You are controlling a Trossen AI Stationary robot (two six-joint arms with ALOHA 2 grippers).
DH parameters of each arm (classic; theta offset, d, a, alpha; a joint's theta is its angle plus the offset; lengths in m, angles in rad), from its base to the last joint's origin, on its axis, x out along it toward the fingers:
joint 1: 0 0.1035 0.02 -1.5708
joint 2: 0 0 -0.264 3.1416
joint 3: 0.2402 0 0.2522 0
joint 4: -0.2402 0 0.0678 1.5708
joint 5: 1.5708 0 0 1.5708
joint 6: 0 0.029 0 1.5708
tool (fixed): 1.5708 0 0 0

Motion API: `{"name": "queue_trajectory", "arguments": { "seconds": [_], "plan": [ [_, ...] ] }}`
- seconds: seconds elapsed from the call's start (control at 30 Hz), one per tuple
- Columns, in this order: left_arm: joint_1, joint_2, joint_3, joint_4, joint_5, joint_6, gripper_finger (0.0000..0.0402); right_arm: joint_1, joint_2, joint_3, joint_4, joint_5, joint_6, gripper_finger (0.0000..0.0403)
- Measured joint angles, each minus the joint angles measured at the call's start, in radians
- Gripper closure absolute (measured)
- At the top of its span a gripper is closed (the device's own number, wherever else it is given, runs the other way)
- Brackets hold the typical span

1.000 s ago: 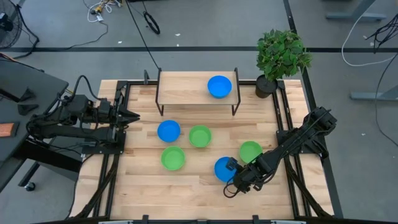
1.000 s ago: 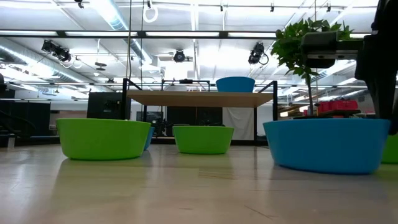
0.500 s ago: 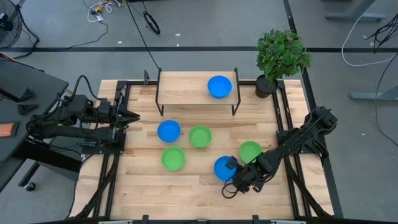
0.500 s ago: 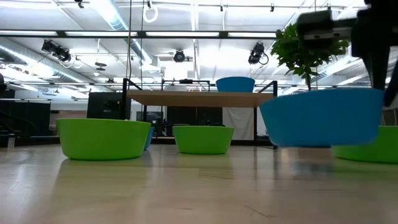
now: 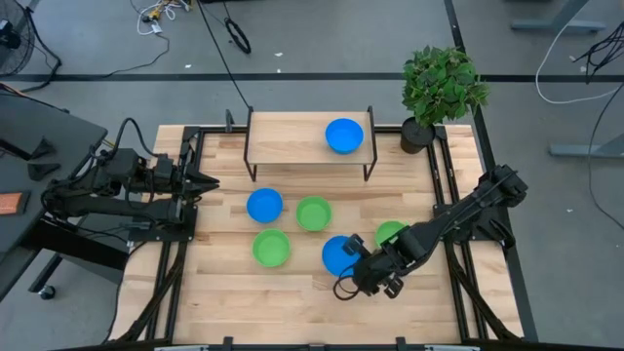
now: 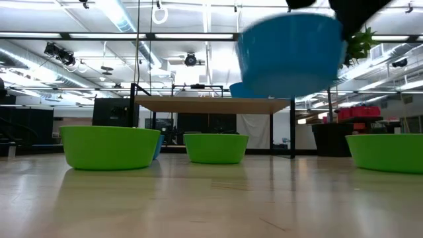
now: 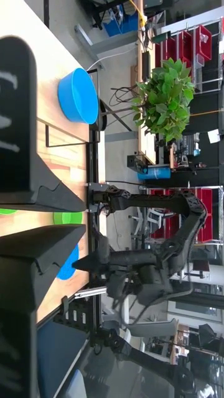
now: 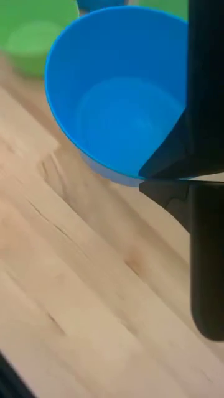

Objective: Pick & Place Mini bowls
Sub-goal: Stack the bottom blue bowl on the blue bowl on the shelf

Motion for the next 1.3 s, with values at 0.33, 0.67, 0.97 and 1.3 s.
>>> {"name": "queue_trajectory", "arguments": {
  "seconds": [0.33, 0.67, 0.97, 1.3],
  "plan": [
    [0.0, 0.0, 0.0, 0.0, 0.0, 0.0, 0.0353, -0.052, 0.0, 0.206, -0.17, 0.034, -0.03, 0.0403],
    [0.0, 0.0, 0.0, 0.0, 0.0, 0.0, 0.0353, -0.128, -0.001, 0.367, -0.273, 0.035, -0.085, 0.0403],
    [0.0, 0.0, 0.0, 0.0, 0.0, 0.0, 0.0353, -0.21, -0.001, 0.491, -0.332, 0.035, -0.134, 0.0403],
    [0.0, 0.0, 0.0, 0.0, 0.0, 0.0, 0.0353, -0.317, -0.001, 0.614, -0.431, 0.089, -0.211, 0.0403]
  ]
}}
